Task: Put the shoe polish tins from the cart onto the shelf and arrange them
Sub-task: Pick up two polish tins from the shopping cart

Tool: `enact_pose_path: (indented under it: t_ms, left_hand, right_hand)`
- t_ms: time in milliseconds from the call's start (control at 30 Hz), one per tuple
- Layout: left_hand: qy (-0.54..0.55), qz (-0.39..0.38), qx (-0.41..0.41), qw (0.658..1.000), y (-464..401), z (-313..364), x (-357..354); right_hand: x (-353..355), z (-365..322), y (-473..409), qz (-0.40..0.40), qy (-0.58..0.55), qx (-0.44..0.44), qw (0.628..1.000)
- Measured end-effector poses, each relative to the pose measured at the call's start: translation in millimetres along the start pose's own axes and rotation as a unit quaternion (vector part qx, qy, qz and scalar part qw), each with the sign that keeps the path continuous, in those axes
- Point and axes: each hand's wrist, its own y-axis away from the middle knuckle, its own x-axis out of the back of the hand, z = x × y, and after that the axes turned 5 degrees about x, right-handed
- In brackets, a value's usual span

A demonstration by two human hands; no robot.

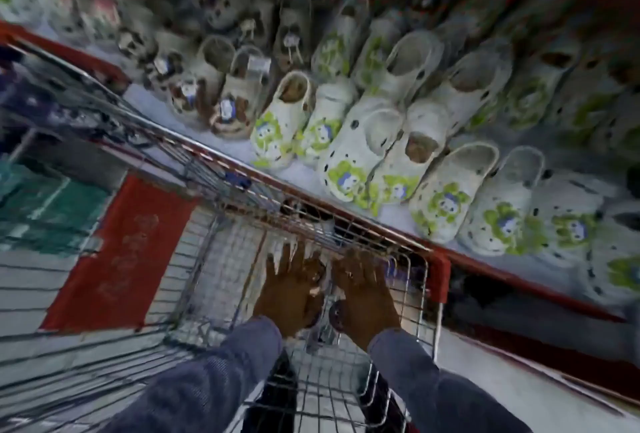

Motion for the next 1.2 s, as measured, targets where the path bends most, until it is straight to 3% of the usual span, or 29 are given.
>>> enact_pose_path:
  t_ms: [67, 200, 400, 533, 667, 867, 1033, 1200]
  left_hand:
    - [0.007, 0.017, -0.015, 1.000, -19, -3, -23]
    - [0.048, -0.070, 0.001, 0.996, -55, -11, -66]
    - [0.066, -0.114, -0.003, 0.991, -91, -19, -101]
    - [0.064, -0.071, -0.015, 0.995, -88, -14, -80]
    - [0.090, -0.014, 0.004, 0.996, -62, -15, -28]
    - [0.133, 0.067, 0.004, 0.989, 27, -10, 105]
    - [0.141, 0.184, -0.027, 0.972, 97, 6, 223]
    - [0.144, 0.245, -0.069, 0.956, 134, 36, 336]
  right_hand:
    - [-24, 7, -14, -0.010, -0.045, -0.025, 0.999]
    - [-66, 24, -39, -0.061, -0.104, -0.073, 0.990]
    - [-100, 36, -74, -0.135, -0.042, -0.081, 0.987]
    - [-80, 32, -75, -0.092, -0.044, -0.086, 0.991]
    - [-12, 11, -62, -0.049, -0.106, -0.083, 0.990]
    - [141, -30, -18, 0.007, -0.154, -0.032, 0.987]
    - [281, -59, 20, 0.094, -0.144, 0.021, 0.985]
    - [388, -69, 44, 0.180, -0.107, 0.039, 0.977]
